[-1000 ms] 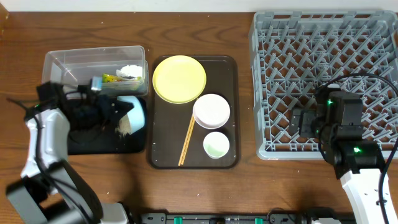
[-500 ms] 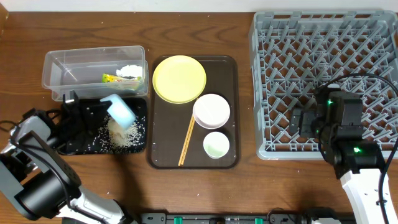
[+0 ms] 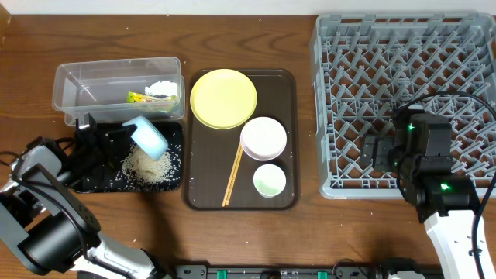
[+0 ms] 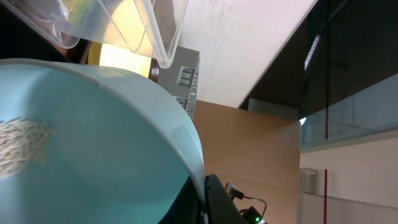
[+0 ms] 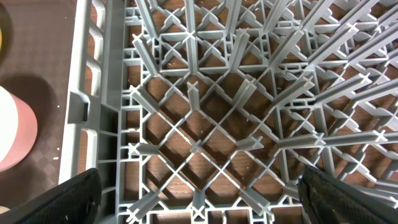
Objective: Sort waste into correct bins and load items into the dishwasher rack
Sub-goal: 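Lift blue bowl with left gripper and pour rice onto black tray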
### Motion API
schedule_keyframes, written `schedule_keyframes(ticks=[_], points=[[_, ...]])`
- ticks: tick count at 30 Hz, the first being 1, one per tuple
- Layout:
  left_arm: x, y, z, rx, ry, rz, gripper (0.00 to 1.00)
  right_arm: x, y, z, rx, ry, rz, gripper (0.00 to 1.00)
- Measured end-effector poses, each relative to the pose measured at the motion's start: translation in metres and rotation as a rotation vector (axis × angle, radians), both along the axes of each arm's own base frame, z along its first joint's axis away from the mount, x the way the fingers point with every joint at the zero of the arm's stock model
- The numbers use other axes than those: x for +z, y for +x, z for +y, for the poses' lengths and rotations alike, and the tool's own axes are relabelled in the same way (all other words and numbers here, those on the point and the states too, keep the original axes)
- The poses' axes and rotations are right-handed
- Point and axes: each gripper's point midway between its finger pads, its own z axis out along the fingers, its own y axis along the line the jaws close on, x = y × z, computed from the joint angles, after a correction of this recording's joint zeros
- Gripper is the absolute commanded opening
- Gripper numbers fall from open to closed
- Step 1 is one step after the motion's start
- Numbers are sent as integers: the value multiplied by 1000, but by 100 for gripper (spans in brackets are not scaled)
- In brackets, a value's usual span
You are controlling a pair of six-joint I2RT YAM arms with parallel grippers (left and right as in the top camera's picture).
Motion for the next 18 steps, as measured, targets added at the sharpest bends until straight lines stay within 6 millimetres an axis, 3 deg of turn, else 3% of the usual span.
schedule_keyframes(ticks=[11, 18], points=[[-2, 2, 2, -1, 25, -16, 6, 0, 0, 0, 0, 0, 0, 99], [-29, 0, 7, 1, 77, 167, 6, 0, 0, 0, 0, 0, 0, 99]])
